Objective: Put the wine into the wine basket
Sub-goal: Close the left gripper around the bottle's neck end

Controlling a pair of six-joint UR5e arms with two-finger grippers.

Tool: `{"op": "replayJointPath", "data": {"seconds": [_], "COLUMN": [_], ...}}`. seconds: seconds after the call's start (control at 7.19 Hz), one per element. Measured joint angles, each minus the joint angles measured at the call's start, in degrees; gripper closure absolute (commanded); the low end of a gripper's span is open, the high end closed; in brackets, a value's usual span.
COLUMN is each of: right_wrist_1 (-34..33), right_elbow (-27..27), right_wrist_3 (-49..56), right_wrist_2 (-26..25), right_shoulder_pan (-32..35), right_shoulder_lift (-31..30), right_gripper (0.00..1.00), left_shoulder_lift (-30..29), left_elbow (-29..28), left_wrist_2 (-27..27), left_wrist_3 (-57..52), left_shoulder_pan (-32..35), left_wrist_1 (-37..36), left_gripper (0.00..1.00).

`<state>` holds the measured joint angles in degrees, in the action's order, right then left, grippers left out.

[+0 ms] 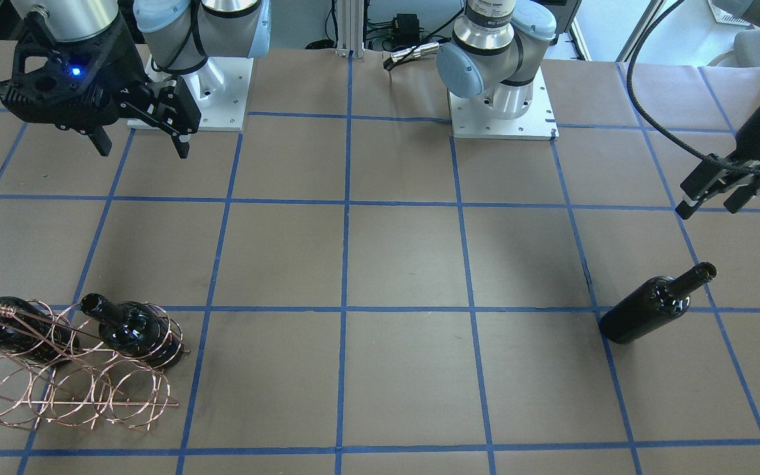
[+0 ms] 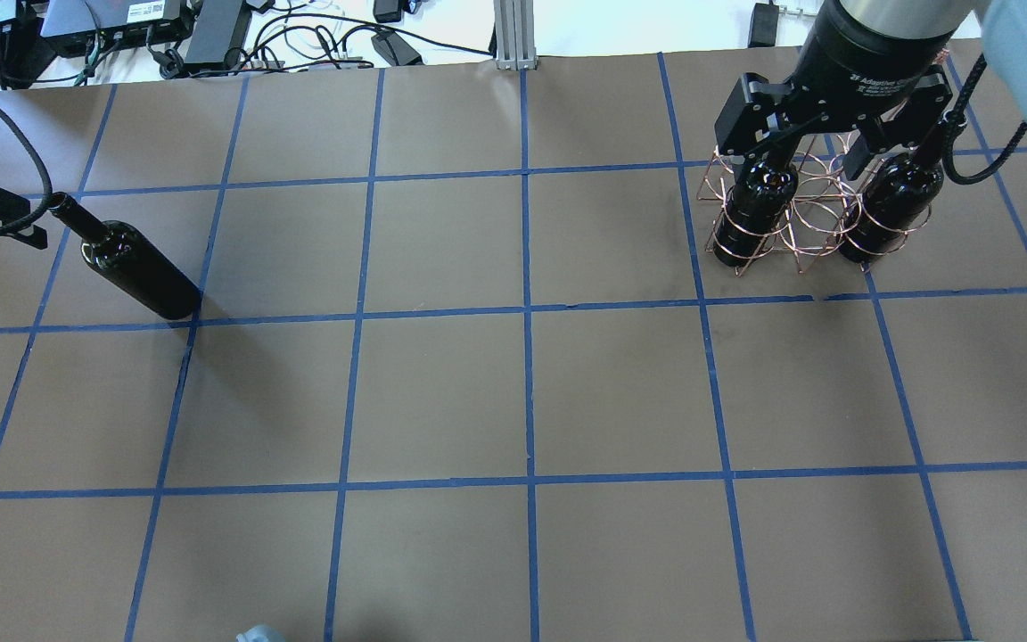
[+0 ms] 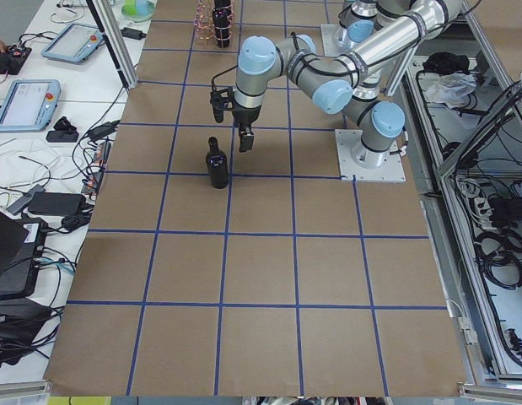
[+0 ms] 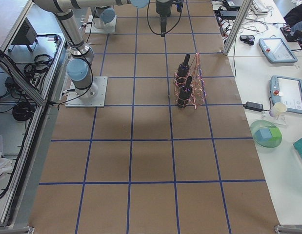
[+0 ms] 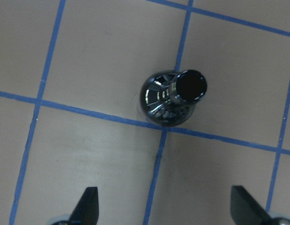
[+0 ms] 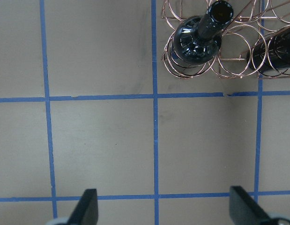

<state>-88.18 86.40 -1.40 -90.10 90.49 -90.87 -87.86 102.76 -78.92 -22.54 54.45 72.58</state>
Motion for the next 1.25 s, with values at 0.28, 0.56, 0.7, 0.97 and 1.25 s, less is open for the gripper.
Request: {"op": "replayJointPath", "data": {"seconds": [0.28, 0.56, 0.7, 0.97, 1.25], "right_wrist_1": [0.02, -0.01, 0.0, 0.02, 0.08], "right_elbow": [0.0, 0.0, 0.0, 0.0, 0.0], "right_wrist_3": [-0.01, -0.01, -0.01, -0.01, 0.01], "right_wrist_2": [-0.03, -0.01, -0.05, -0.02, -0.31], "right_shoulder_pan": [-0.02, 0.03, 0.02, 0.01, -0.01], "right_shoulder_lift": [0.0, 0.0, 0.0, 0.0, 0.01], "right_gripper": [0.0, 0.0, 0.0, 0.0, 0.0], "left_shoulder_lift": [-1.28, -3.54, -4.56, -5.96, -7.84], "left_elbow": [0.71, 0.98, 1.04, 1.12, 1.13], "left_wrist_2": [2.15, 2.36, 1.71, -2.44, -3.75], "left_wrist_3": [-1.79, -2.87, -2.81, -3.0, -3.0], "left_shoulder_pan": [0.17, 1.92, 3.16, 4.53, 5.09], "left_wrist_1": [-3.39, -8.25, -11.05, -14.79, -17.27], "left_gripper": [0.0, 0.0, 0.01, 0.01, 0.05]}}
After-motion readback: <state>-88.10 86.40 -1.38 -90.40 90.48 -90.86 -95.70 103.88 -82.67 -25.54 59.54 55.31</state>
